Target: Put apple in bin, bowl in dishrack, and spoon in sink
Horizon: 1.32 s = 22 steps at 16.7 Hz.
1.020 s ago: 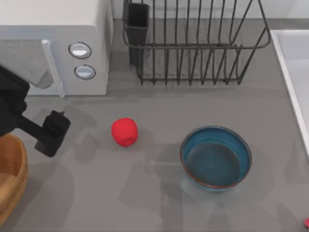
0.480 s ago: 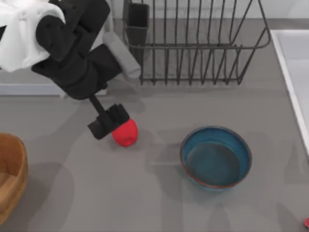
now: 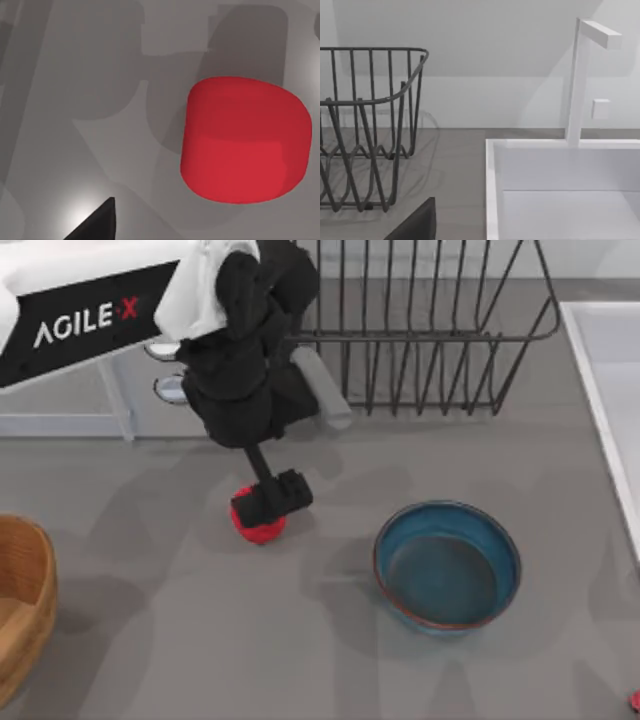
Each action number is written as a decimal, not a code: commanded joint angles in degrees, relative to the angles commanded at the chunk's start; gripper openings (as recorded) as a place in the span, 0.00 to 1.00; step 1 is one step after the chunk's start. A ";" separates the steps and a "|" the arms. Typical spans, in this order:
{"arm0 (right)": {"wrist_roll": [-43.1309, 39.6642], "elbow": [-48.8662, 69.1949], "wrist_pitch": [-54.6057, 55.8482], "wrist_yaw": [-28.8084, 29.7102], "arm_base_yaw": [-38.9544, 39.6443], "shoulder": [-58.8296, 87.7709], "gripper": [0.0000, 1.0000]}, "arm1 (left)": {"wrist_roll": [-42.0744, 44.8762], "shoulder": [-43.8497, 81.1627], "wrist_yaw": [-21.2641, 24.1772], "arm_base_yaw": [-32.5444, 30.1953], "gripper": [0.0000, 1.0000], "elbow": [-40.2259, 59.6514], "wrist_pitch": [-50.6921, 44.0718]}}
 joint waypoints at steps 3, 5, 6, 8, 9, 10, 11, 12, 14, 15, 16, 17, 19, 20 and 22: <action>0.00 0.00 0.00 0.00 0.00 0.00 1.00 | 0.52 3.78 0.47 -0.02 1.00 3.74 -2.88; 0.00 0.00 0.00 0.00 0.00 0.00 1.00 | 0.59 5.11 0.71 0.16 1.00 5.18 -4.07; 0.00 0.00 0.00 0.00 0.00 0.00 1.00 | 0.59 5.51 0.79 0.24 1.00 5.63 -4.46; 0.00 0.00 0.00 0.00 0.00 0.00 1.00 | 0.58 5.73 0.85 0.31 1.00 5.91 -4.70; 0.00 0.00 0.00 0.00 0.00 0.00 1.00 | 0.58 5.73 0.85 0.31 1.00 5.91 -4.70; 0.00 0.00 0.00 0.00 0.00 0.00 1.00 | 0.58 5.73 0.85 0.31 1.00 5.91 -4.70; 0.00 0.00 0.00 0.00 0.00 0.00 1.00 | 0.58 5.73 0.85 0.31 1.00 5.91 -4.70; 0.00 0.00 0.00 0.00 0.00 0.00 1.00 | 0.56 5.54 0.81 0.29 1.00 5.77 -4.61; 0.00 0.00 0.00 0.00 0.00 0.00 1.00 | 0.54 5.91 0.84 0.31 1.00 4.94 -3.63; 0.00 0.00 0.00 0.00 0.00 0.00 1.00 | 0.54 6.42 0.86 0.32 1.00 3.98 -2.26; 0.00 0.00 0.00 0.00 0.00 0.00 1.00 | 0.56 7.10 0.86 0.32 1.00 2.82 -0.37; 0.00 0.00 0.00 0.00 0.00 0.00 1.00 | 0.57 7.88 0.87 0.32 1.00 1.53 1.97; 0.00 0.00 0.00 0.00 0.00 0.00 1.00 | 0.58 9.38 0.88 0.32 1.00 -1.05 6.42; 0.00 0.00 0.00 0.00 0.00 0.00 1.00 | 0.60 10.01 0.89 0.32 1.00 -2.03 7.83; 0.00 0.00 0.00 0.00 0.00 0.00 1.00 | 0.63 10.57 0.89 0.30 1.00 -2.78 8.83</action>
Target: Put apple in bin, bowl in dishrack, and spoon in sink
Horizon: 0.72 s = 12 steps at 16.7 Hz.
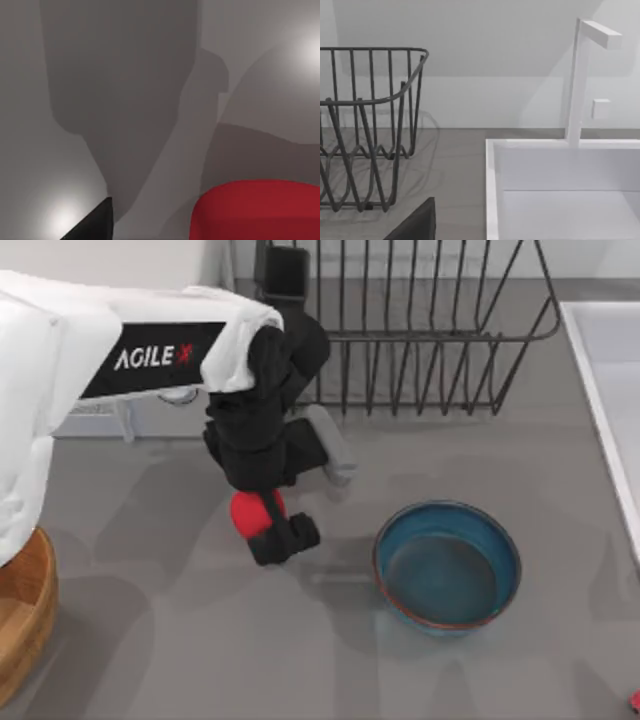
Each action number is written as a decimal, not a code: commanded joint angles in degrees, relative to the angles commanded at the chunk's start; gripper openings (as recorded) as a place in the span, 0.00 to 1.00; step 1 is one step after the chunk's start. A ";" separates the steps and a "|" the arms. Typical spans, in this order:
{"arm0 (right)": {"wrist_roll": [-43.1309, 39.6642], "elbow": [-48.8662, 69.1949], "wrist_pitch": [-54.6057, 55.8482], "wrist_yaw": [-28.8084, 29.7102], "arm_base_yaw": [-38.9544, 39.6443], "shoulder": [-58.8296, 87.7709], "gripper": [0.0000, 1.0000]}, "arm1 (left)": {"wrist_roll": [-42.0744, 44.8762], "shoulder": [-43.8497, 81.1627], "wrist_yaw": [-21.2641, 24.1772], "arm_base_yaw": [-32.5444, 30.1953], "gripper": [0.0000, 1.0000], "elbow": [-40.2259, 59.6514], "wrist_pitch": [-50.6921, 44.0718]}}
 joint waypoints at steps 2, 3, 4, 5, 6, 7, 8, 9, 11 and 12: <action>0.00 0.00 0.00 0.00 0.00 0.00 1.00 | 0.00 0.00 0.00 0.00 1.00 0.00 0.00; 0.00 0.00 0.00 0.00 0.00 0.00 1.00 | 0.00 0.00 0.00 0.00 1.00 0.00 0.00; 0.00 0.00 0.00 0.00 0.00 0.00 1.00 | 0.00 0.00 0.00 0.00 0.92 0.00 0.00; 0.00 0.00 0.00 0.00 0.00 0.00 1.00 | 0.00 0.00 0.00 0.00 0.85 0.00 0.00; 0.00 0.00 0.00 0.00 0.00 0.00 1.00 | 0.00 0.00 0.00 0.00 0.77 0.00 0.00; 0.00 0.00 0.00 0.00 0.00 0.00 1.00 | 0.00 0.00 0.00 0.00 0.70 0.00 0.00; 0.00 0.00 0.00 0.00 0.00 0.00 1.00 | 0.00 0.00 0.00 0.00 0.62 0.00 0.00; 0.00 0.00 0.00 0.00 0.00 0.00 1.00 | 0.00 0.00 0.00 0.00 0.55 0.00 0.00; 0.00 0.00 0.00 0.00 0.00 0.00 1.00 | 0.00 0.00 0.00 0.00 0.40 0.00 0.00; 0.00 0.00 0.00 0.00 0.00 0.00 1.00 | 0.00 0.00 0.00 0.00 0.32 0.00 0.00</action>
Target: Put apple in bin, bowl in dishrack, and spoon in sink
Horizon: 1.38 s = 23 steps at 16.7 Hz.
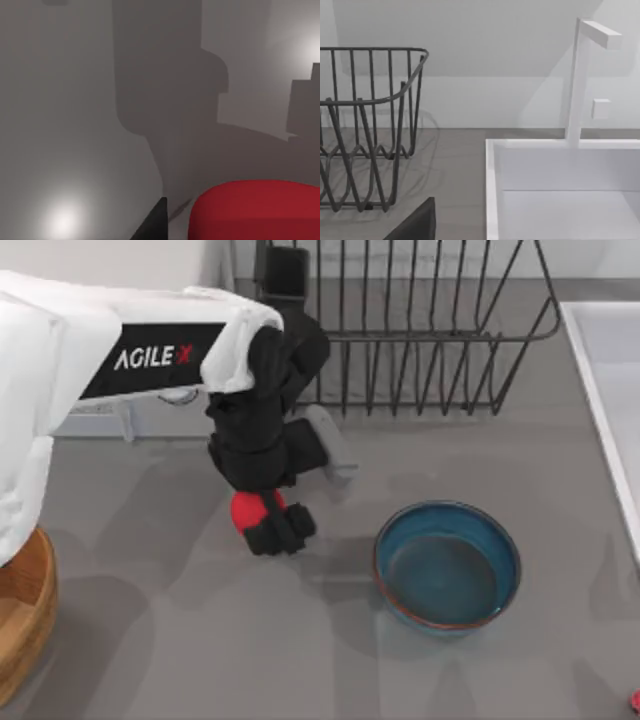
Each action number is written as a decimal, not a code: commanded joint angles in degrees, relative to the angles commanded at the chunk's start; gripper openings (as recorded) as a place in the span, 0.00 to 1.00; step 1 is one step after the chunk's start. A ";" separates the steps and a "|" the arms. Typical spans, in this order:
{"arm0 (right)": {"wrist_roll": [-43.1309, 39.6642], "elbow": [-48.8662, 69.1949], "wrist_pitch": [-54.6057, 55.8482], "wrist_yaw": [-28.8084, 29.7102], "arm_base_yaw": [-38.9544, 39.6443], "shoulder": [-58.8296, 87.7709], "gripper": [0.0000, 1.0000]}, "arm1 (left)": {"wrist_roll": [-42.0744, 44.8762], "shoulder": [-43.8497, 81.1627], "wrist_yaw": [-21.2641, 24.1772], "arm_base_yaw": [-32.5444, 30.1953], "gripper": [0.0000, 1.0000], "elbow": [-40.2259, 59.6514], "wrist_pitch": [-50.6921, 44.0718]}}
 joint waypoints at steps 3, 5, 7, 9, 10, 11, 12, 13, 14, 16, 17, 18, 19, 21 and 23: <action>0.00 0.00 0.00 0.00 0.00 0.00 1.00 | 0.00 0.00 0.00 0.00 0.10 0.00 0.00; 0.00 0.00 0.00 0.00 0.00 0.00 1.00 | 0.00 0.00 0.00 0.00 0.00 0.00 0.00; 0.00 0.00 0.00 0.00 0.00 0.00 1.00 | 0.00 0.00 0.00 0.00 0.00 0.00 0.00; 0.00 0.00 0.00 0.00 0.00 0.00 1.00 | 0.00 0.00 0.00 0.00 0.00 0.00 0.00; 0.00 0.00 0.00 0.00 0.00 0.00 1.00 | 0.00 0.00 0.00 0.00 0.00 0.00 0.00; 0.00 0.00 0.00 0.00 0.00 0.00 1.00 | 0.00 0.00 0.00 0.00 0.00 0.00 0.00; 0.00 0.00 0.00 0.00 0.00 0.00 1.00 | 0.00 0.00 0.00 0.00 0.00 0.00 0.00; 0.00 0.00 0.00 0.00 0.00 0.00 1.00 | -0.21 -1.02 0.32 -0.04 0.00 0.16 -0.49; 0.00 0.00 0.00 0.00 0.00 0.00 1.00 | -0.16 -0.96 0.31 -0.09 0.00 0.34 -0.67; 0.00 0.00 0.00 0.00 0.00 0.00 1.00 | 0.02 -1.41 0.34 -0.29 0.00 2.42 -2.81; 0.00 0.00 0.00 0.00 0.00 0.00 1.00 | -0.04 -1.83 0.38 -0.27 0.00 4.05 -4.76; 0.00 0.00 0.00 0.00 0.00 0.00 1.00 | -0.13 -2.44 0.33 -0.21 0.00 5.90 -7.32; 0.00 0.00 0.00 0.00 0.00 0.00 1.00 | -0.16 -2.99 0.32 -0.22 0.00 7.75 -10.46; 0.00 0.00 0.00 0.00 0.00 0.00 1.00 | 0.00 -4.19 0.33 -0.47 0.00 11.37 -16.25; 0.00 0.00 0.00 0.00 0.00 0.00 1.00 | -0.12 -5.41 0.37 -0.41 0.00 14.32 -19.67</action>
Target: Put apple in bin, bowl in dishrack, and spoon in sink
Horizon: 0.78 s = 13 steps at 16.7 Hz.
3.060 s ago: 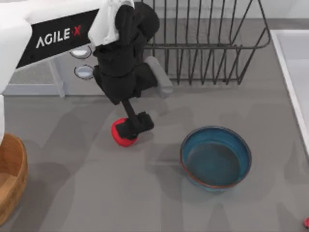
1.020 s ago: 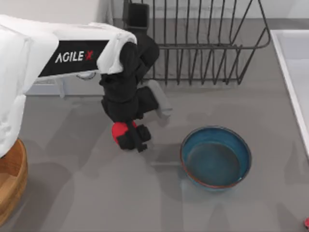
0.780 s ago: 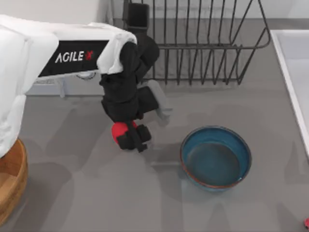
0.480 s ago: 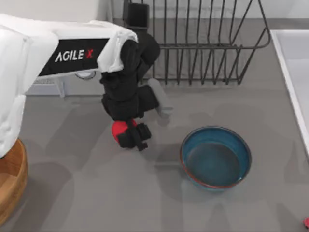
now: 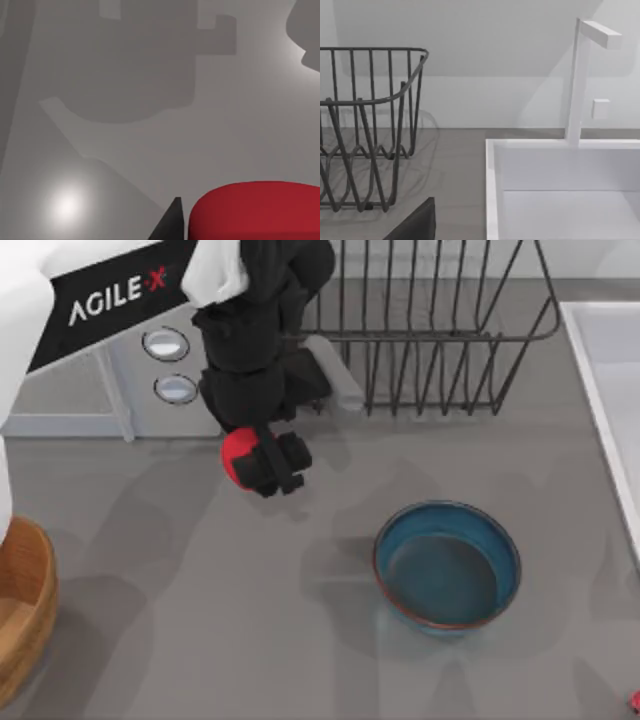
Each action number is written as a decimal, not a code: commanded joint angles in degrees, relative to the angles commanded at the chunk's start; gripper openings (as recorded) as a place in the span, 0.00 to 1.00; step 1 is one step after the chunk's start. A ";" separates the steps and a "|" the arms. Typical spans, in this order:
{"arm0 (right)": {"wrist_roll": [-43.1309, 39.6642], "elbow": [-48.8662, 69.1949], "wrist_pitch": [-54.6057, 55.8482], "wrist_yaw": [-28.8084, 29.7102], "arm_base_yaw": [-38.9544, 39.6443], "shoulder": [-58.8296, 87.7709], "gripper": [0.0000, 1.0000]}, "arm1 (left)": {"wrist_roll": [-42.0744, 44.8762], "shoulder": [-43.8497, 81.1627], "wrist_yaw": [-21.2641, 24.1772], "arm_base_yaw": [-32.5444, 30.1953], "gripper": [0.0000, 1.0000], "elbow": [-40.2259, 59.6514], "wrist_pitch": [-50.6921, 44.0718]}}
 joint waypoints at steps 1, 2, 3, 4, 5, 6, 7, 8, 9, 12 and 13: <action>0.00 0.00 0.00 0.00 0.00 0.00 1.00 | -0.19 -0.58 -0.03 0.16 0.00 0.70 -0.79; 0.00 0.00 0.00 0.00 0.00 0.00 1.00 | -0.28 -0.76 -0.10 0.25 0.00 0.86 -1.00; 0.00 0.00 0.00 0.00 0.00 0.00 1.00 | -0.28 -0.76 -0.10 0.25 0.00 0.86 -1.00; 0.00 0.00 0.00 0.00 0.00 0.00 1.00 | -0.28 -0.76 -0.10 0.25 0.00 0.86 -1.00; 0.00 0.00 0.00 0.00 0.00 0.00 1.00 | -0.17 -0.57 -0.12 0.20 0.00 0.74 -0.84; 0.00 0.00 0.00 0.00 0.00 0.00 1.00 | -0.06 -0.64 -0.09 0.25 0.00 0.70 -0.86; 0.00 0.00 0.00 0.00 0.00 0.00 1.00 | 0.60 -1.05 0.03 0.54 0.00 0.43 -1.03; 0.00 0.00 0.00 0.00 0.00 0.00 1.00 | 1.85 -1.78 0.19 1.11 0.00 -0.22 -1.39; 0.00 0.00 0.00 0.00 0.00 0.00 1.00 | 3.75 -2.93 0.29 2.02 0.00 -1.38 -1.91; 0.00 0.00 0.00 0.00 0.00 0.00 1.00 | 12.85 -8.62 0.30 6.42 0.00 -6.74 -3.66; 0.00 0.00 0.00 0.00 0.00 0.00 1.00 | 16.81 -11.04 0.30 8.39 0.00 -8.89 -4.27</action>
